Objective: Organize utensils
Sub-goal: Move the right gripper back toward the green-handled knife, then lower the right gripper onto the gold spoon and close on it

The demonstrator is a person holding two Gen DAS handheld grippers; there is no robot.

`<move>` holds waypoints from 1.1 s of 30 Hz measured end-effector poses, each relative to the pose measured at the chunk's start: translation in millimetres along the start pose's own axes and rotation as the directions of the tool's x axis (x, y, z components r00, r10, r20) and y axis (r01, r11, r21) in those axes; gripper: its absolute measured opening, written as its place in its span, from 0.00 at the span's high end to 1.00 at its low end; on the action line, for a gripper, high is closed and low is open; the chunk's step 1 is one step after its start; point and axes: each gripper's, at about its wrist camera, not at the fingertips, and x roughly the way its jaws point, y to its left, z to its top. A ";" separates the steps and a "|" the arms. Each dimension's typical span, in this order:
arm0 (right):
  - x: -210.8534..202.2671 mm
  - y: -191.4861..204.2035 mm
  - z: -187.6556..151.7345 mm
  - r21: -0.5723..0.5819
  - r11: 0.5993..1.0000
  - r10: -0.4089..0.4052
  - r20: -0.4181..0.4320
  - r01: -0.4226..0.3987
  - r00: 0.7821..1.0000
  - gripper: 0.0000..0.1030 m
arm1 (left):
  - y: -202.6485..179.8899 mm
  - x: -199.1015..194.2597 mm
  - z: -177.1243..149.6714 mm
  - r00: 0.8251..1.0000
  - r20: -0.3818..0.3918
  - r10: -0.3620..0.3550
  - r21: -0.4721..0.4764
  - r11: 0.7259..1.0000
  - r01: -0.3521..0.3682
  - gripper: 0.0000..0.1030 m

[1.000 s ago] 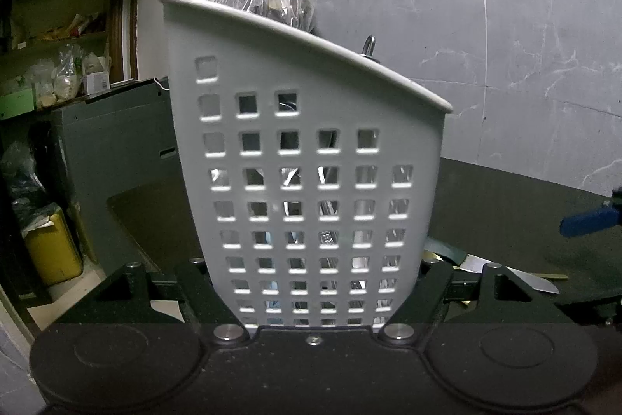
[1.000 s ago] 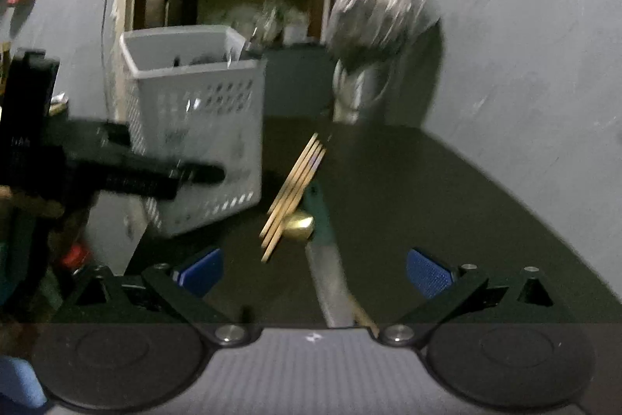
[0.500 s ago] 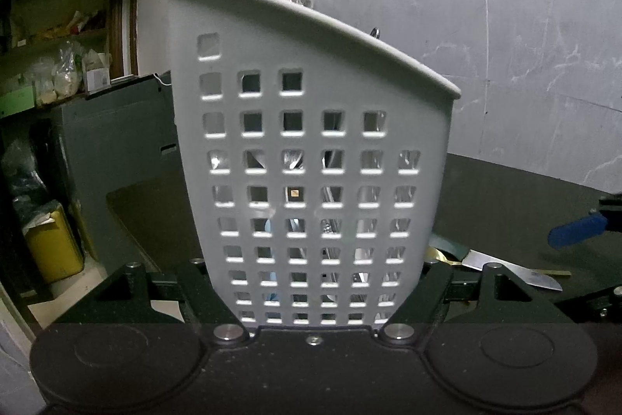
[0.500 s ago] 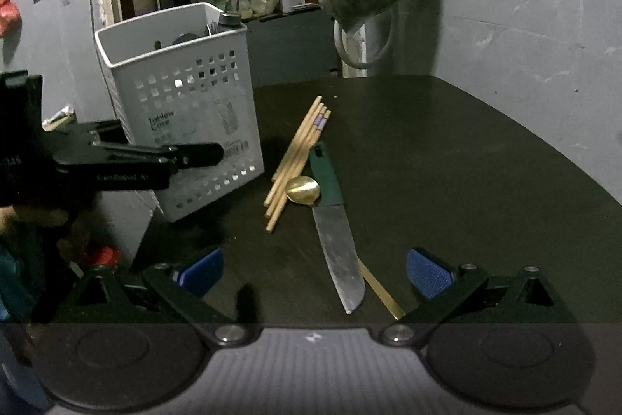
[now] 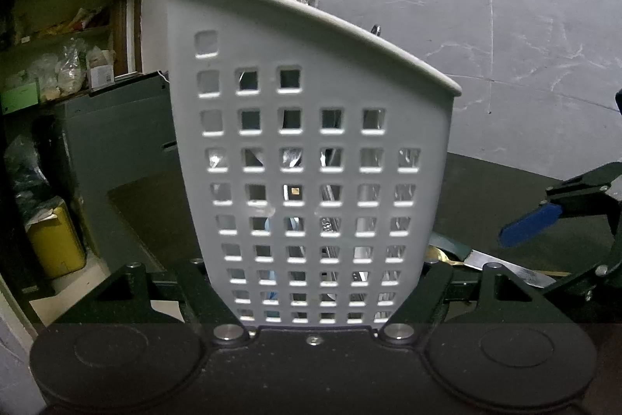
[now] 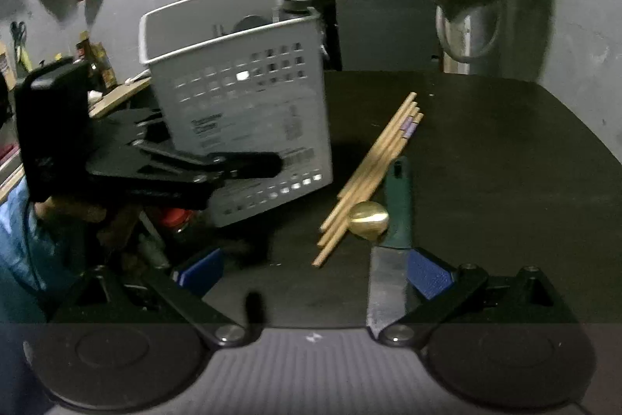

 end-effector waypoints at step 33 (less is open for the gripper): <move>-23.5 7.4 1.4 0.150 0.972 0.185 0.000 -0.183 0.983 0.00 | 2.3 3.1 -1.1 1.000 0.000 -0.008 -0.002 1.000 0.008 0.26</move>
